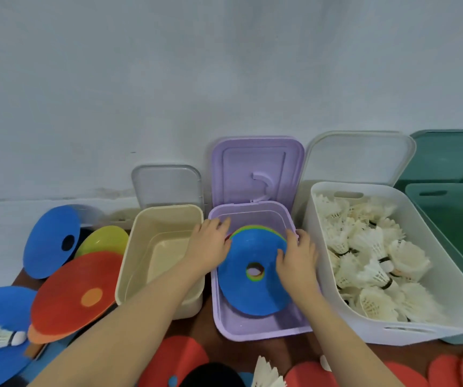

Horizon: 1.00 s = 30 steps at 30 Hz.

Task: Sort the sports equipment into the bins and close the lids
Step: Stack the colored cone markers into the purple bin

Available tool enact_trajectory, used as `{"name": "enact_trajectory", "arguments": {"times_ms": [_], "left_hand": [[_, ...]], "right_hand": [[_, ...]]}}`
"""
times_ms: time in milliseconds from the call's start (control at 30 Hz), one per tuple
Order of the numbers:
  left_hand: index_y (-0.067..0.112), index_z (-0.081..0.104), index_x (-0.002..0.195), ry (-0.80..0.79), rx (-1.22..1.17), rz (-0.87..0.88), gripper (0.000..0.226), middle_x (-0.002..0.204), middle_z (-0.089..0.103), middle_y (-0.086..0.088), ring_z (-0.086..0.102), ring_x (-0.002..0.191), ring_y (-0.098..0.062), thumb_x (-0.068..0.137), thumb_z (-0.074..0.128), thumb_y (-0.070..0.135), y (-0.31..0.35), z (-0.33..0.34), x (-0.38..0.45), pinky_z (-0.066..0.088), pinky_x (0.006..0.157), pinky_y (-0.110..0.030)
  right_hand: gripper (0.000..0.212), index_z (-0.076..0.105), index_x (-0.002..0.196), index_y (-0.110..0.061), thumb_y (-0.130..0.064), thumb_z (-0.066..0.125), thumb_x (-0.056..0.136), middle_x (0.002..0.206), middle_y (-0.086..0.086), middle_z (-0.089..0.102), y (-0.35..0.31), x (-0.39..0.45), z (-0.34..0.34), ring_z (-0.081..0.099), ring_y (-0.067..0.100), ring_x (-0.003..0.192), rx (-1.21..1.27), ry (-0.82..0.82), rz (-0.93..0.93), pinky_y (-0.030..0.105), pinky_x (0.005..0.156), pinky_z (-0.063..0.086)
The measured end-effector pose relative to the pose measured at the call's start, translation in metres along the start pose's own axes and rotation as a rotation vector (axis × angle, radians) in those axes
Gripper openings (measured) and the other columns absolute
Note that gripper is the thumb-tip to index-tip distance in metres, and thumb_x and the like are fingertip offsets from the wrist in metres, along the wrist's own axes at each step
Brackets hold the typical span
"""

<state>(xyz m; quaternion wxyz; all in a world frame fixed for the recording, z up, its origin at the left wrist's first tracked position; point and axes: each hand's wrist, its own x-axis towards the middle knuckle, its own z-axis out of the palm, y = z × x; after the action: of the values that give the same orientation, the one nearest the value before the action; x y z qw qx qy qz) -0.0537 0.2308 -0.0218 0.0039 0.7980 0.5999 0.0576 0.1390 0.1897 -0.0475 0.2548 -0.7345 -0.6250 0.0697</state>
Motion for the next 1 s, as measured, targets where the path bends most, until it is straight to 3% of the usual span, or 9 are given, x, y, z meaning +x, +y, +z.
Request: {"name": "enact_trajectory", "arguments": {"times_ms": [100, 233, 300, 433, 600, 733, 867, 1000], "left_hand": [[0.016, 0.035, 0.141, 0.051, -0.028, 0.044, 0.050, 0.132, 0.049, -0.005, 0.045, 0.121, -0.025, 0.094, 0.043, 0.031, -0.006, -0.004, -0.007, 0.035, 0.094, -0.034], [0.011, 0.059, 0.121, 0.184, -0.045, 0.063, 0.042, 0.107, 0.065, -0.008, 0.063, 0.094, -0.028, 0.082, 0.056, 0.026, -0.021, -0.015, -0.028, 0.048, 0.077, -0.037], [0.013, 0.063, 0.114, 0.202, -0.058, 0.049, 0.040, 0.102, 0.066, -0.005, 0.063, 0.088, -0.027, 0.081, 0.050, 0.031, -0.027, -0.021, -0.045, 0.049, 0.073, -0.036], [0.016, 0.065, 0.109, 0.207, -0.080, 0.001, 0.047, 0.104, 0.065, -0.003, 0.064, 0.090, -0.024, 0.079, 0.039, 0.041, -0.051, -0.030, -0.081, 0.048, 0.077, -0.037], [0.014, 0.062, 0.116, 0.221, -0.073, -0.044, 0.053, 0.111, 0.064, -0.004, 0.062, 0.097, -0.024, 0.081, 0.035, 0.043, -0.102, -0.045, -0.132, 0.044, 0.082, -0.039], [0.016, 0.058, 0.122, 0.181, -0.061, -0.110, 0.056, 0.122, 0.058, -0.002, 0.052, 0.113, -0.023, 0.083, 0.030, 0.045, -0.158, -0.053, -0.182, 0.034, 0.091, -0.039], [0.013, 0.057, 0.124, 0.194, -0.090, -0.196, 0.063, 0.122, 0.057, -0.004, 0.050, 0.114, -0.025, 0.082, 0.025, 0.047, -0.224, -0.049, -0.233, 0.028, 0.093, -0.038], [0.010, 0.051, 0.130, 0.189, -0.071, -0.330, 0.048, 0.132, 0.049, -0.013, 0.044, 0.122, -0.033, 0.089, 0.047, 0.034, -0.287, -0.037, -0.279, 0.032, 0.097, -0.046]], "right_hand": [[0.040, 0.054, 0.122, -0.003, -0.008, 0.061, 0.082, 0.122, 0.021, 0.051, -0.002, -0.004, 0.002, 0.050, 0.043, 0.103, 0.030, -0.047, -0.042, 0.049, 0.089, 0.039], [0.036, 0.057, 0.120, -0.004, -0.007, 0.058, 0.085, 0.117, 0.016, 0.057, -0.012, -0.014, -0.002, 0.054, 0.039, 0.104, 0.036, -0.062, -0.170, 0.048, 0.086, 0.041], [0.033, 0.058, 0.120, -0.006, -0.009, 0.056, 0.087, 0.117, 0.013, 0.059, -0.022, -0.023, -0.001, 0.055, 0.037, 0.105, -0.004, -0.067, -0.231, 0.046, 0.085, 0.042], [0.037, 0.058, 0.119, -0.008, -0.021, 0.042, 0.089, 0.118, 0.011, 0.059, -0.052, -0.045, -0.001, 0.055, 0.033, 0.105, 0.073, -0.083, -0.241, 0.044, 0.084, 0.041], [0.029, 0.061, 0.110, -0.007, -0.015, 0.050, 0.085, 0.103, 0.012, 0.061, -0.112, -0.076, 0.013, 0.058, 0.035, 0.094, 0.214, -0.096, -0.302, 0.046, 0.079, 0.046], [0.027, 0.062, 0.111, -0.009, -0.015, 0.051, 0.087, 0.106, 0.007, 0.062, -0.171, -0.109, 0.035, 0.060, 0.023, 0.093, 0.315, -0.103, -0.341, 0.031, 0.081, 0.044], [0.032, 0.061, 0.112, -0.011, -0.027, 0.051, 0.086, 0.100, 0.002, 0.061, -0.230, -0.148, 0.064, 0.057, 0.018, 0.092, 0.357, -0.179, -0.453, 0.028, 0.080, 0.042], [0.036, 0.060, 0.115, -0.017, -0.037, 0.051, 0.086, 0.107, -0.004, 0.060, -0.276, -0.181, 0.102, 0.056, 0.017, 0.099, 0.314, -0.236, -0.531, 0.031, 0.083, 0.041]]}}
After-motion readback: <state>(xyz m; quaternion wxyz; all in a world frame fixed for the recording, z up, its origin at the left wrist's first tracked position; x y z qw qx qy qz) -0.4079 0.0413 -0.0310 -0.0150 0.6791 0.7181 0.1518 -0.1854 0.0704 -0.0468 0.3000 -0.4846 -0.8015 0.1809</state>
